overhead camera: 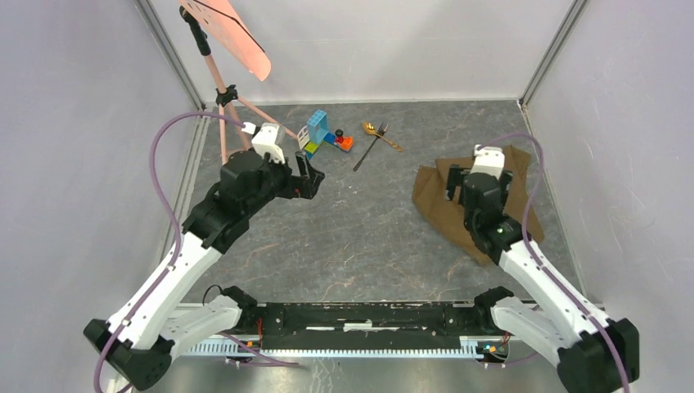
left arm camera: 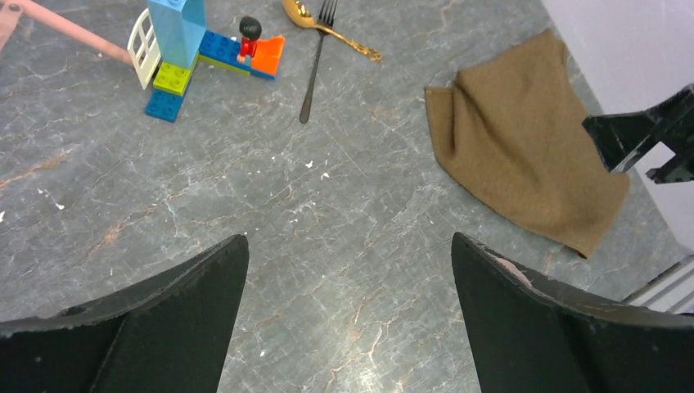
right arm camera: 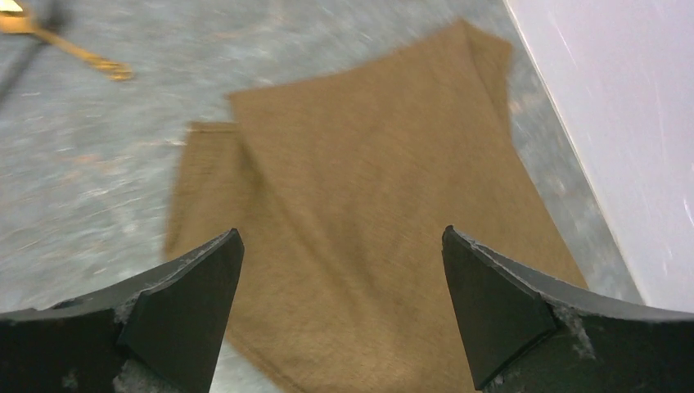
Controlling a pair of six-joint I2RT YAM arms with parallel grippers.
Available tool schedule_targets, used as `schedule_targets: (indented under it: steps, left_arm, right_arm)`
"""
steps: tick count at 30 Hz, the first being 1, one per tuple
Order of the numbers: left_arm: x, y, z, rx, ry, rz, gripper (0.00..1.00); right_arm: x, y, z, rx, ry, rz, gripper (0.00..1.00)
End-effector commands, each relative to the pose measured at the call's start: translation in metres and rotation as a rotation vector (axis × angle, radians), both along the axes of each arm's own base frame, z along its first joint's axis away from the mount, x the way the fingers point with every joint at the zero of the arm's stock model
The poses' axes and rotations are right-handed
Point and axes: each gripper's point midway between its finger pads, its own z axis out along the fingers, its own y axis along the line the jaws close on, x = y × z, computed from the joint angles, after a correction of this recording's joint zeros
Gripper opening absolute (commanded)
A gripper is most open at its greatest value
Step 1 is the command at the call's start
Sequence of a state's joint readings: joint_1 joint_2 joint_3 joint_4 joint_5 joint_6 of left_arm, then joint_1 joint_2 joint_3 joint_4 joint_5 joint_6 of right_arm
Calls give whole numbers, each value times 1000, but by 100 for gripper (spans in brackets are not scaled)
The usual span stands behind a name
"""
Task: Fold the napkin into a case and place the utensils inside
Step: Move the crumpled napkin to the center of the board.
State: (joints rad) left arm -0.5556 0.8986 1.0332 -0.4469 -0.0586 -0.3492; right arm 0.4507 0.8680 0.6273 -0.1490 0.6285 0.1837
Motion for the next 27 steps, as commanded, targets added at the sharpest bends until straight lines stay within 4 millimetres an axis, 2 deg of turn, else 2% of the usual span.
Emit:
schedule_targets:
  steps: [1,3,7,9,11,14,17,19,22,24,27]
  left_arm:
    - [3,-4,22,-43,-11,14,100]
    - [1,-10,22,-80,-50,-23,100]
    - [-3,-1,15,-185,-100,38,100]
    - [-11,-7,8,-197,-67,-1,100]
    - [-21,-26,1,-220,-13,-114,100]
    - [-32,-49,-17,-252,106,-224,100]
    - [-38,-63,-38,-303,201,-269,100]
    - [-41,-67,-52,-324,235,-269,100]
    - [-44,-66,-71,-312,276,-252,100]
    - [-44,-62,-82,-296,295,-225,100]
    - [-46,-56,-93,-287,308,-193,100]
  right_arm:
    - [4,-46,-31,220,67,-257,98]
    - [2,-70,-49,277,79,-355,98]
    - [3,-99,-86,359,135,-430,98]
    - [13,-92,-99,391,185,-330,98]
    - [24,-77,-110,383,252,-204,98]
    - [31,-45,-134,434,385,-34,97]
    - [27,-11,-151,427,455,85,96]
    - [19,24,-159,387,504,190,94]
    - [-8,81,-169,348,576,366,93]
    - [-36,126,-170,344,626,544,92]
    - [-82,187,-159,325,653,836,91]
